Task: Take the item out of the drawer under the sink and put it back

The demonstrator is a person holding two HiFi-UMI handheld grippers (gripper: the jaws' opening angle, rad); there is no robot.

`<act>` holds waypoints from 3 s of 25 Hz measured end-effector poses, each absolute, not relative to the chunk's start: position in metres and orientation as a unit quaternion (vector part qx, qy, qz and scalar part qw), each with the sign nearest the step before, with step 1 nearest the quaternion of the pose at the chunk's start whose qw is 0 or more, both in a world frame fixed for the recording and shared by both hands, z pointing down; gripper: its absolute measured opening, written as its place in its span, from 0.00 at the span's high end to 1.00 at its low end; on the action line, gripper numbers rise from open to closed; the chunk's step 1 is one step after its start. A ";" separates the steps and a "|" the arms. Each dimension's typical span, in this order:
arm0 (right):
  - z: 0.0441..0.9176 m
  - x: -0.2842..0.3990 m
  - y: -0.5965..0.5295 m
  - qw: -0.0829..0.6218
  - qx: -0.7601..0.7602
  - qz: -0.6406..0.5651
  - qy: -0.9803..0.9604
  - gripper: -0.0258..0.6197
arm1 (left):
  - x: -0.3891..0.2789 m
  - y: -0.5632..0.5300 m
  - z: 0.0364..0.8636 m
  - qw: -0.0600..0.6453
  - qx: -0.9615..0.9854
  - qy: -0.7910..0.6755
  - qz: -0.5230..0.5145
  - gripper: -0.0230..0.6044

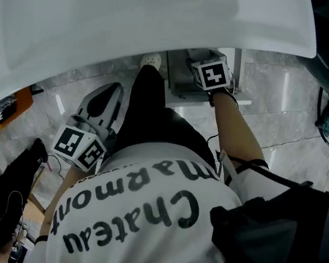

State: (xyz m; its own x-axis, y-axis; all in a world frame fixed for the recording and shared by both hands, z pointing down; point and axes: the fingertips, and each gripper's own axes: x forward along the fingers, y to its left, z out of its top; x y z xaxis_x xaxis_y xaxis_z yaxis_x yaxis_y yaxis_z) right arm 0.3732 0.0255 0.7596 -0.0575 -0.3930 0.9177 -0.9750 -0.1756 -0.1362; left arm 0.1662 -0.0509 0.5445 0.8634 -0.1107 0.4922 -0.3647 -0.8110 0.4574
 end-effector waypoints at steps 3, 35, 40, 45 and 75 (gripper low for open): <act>0.750 0.367 0.027 0.313 0.608 0.461 -0.566 0.44 | 0.167 -0.050 0.540 0.277 0.926 -0.127 0.223 0.95; 0.608 0.340 0.036 0.292 0.625 0.324 -0.647 0.45 | 0.174 -0.044 0.466 0.219 0.954 -0.133 0.156 0.95; 0.578 0.334 0.038 0.298 0.623 0.292 -0.662 0.45 | 0.184 -0.038 0.455 0.214 0.958 -0.126 0.141 0.95; 0.549 0.326 0.043 0.299 0.626 0.262 -0.671 0.45 | 0.192 -0.029 0.442 0.206 0.963 -0.116 0.128 0.95; 0.372 0.292 0.076 0.196 0.637 0.098 -0.740 0.45 | 0.191 0.037 0.350 0.201 0.969 -0.143 0.025 0.95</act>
